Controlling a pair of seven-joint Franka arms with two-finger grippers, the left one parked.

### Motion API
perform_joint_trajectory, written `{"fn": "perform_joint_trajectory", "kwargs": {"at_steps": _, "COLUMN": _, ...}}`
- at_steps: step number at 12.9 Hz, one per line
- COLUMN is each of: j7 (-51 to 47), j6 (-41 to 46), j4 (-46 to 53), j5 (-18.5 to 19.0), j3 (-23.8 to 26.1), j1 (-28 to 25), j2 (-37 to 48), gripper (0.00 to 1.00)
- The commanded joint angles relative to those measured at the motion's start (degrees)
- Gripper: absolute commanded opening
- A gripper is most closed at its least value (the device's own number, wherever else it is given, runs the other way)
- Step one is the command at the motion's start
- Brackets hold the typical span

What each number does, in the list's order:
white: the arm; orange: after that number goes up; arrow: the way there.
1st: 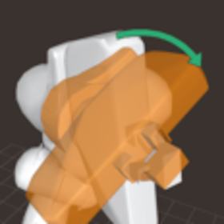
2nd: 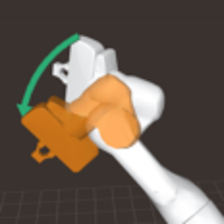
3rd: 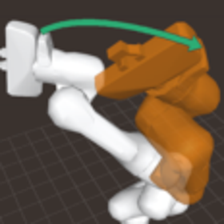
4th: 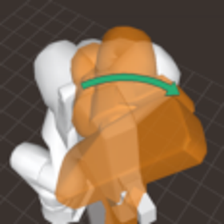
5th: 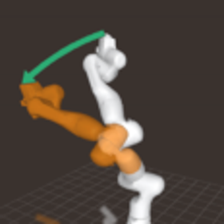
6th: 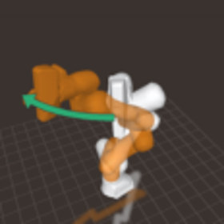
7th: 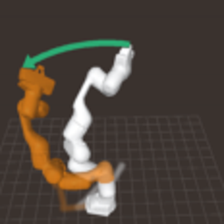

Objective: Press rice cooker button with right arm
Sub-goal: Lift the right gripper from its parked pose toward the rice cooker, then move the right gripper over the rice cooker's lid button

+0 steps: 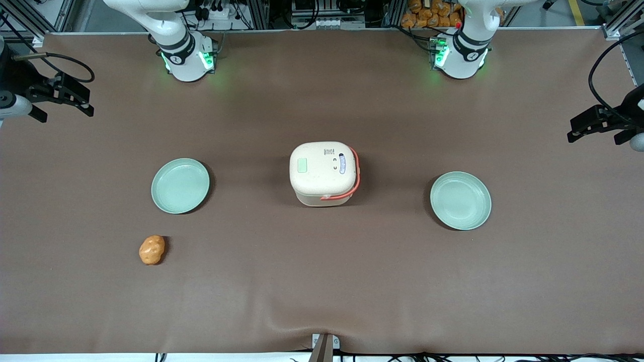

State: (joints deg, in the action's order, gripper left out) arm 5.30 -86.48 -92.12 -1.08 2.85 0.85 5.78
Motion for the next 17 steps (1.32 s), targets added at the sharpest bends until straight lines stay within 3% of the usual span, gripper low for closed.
{"fn": "perform_joint_trajectory", "kwargs": {"at_steps": 1, "j7": 0.9, "j6": 0.4, "j4": 0.4, "j5": -0.4, "j3": 0.1, "j1": 0.4, "j2": 0.2, "gripper": 1.00}}
{"fn": "perform_joint_trajectory", "kwargs": {"at_steps": 7, "j7": -0.4, "j6": 0.5, "j4": 2.1, "j5": -0.5, "j3": 0.3, "j1": -4.2, "j2": 0.1, "gripper": 1.00}}
{"fn": "perform_joint_trajectory", "kwargs": {"at_steps": 17, "j7": -21.3, "j6": -1.4, "j4": 3.8, "j5": -0.4, "j3": 0.4, "j1": -19.6, "j2": -4.4, "gripper": 1.00}}
